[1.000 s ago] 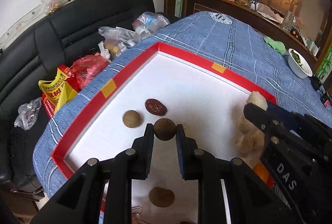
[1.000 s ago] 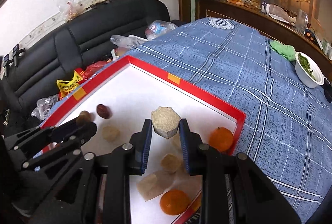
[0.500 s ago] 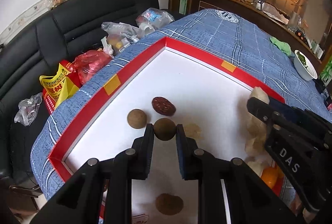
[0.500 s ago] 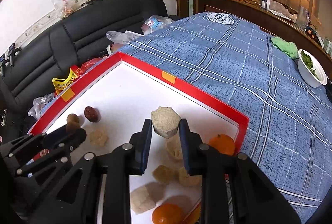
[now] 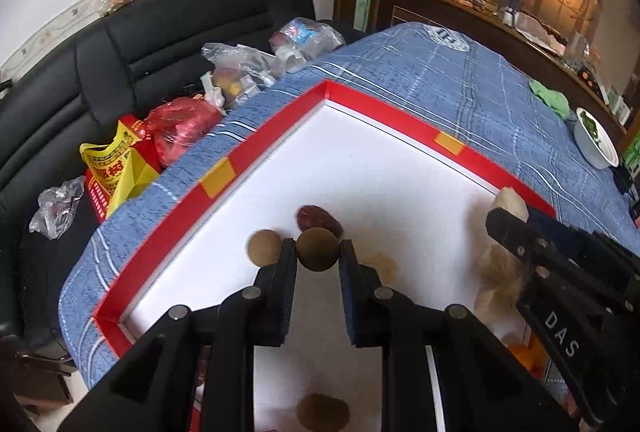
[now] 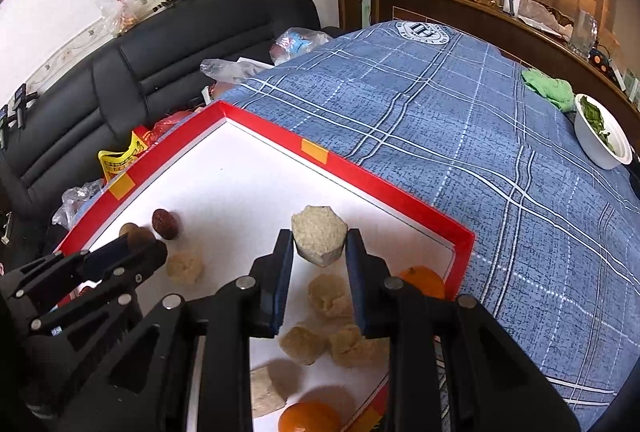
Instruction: Organize fruits
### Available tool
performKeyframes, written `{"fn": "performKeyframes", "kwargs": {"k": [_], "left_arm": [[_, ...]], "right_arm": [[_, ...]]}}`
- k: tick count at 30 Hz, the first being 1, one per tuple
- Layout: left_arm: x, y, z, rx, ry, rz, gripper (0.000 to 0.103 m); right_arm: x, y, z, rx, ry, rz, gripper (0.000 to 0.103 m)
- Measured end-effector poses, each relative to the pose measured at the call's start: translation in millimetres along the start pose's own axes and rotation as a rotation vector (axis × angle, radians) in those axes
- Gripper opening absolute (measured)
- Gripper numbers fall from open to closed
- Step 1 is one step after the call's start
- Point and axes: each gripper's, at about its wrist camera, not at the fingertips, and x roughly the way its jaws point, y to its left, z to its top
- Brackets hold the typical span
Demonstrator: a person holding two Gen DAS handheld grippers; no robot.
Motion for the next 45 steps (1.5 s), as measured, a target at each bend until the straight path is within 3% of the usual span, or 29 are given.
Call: {"fn": "performKeyframes", "kwargs": {"k": [7,14,18,24,37,45], "left_arm": [[1.8,9.0,20.5,-0.033,-0.013,0.026,0.019],[23.9,-23.6,46.8,0.077,0.006,-0.008,0.019],[34.9,-34.0,45.3,0.115,0.032,-0.013,0.019],[24.4,-34.5,30.0,0.134,0.007,-0.004,0.019],[34.3,-29.8,30.6,0.106,0.035,0.003,0.019],[9.5,-23.7,13.6,0.117,0.009,0.002,0.019]], "right_arm": [[2.8,15.1,1.1,-0.033,0.001,0.026,0.029],[6.3,12.0,4.7,-0.021,0.011,0.010,0.029],[3.6,3.0,-2.0,-0.011,0.019,-0.005,0.029],[-2.2,-1.1,-13.4,-0.018,0.023,-0.005,0.029],[2.3,5.0,-16.7,-0.013,0.029,0.004,0.029],[0.1,10.9,-17.2,-0.031,0.024,0.015,0.029]]}}
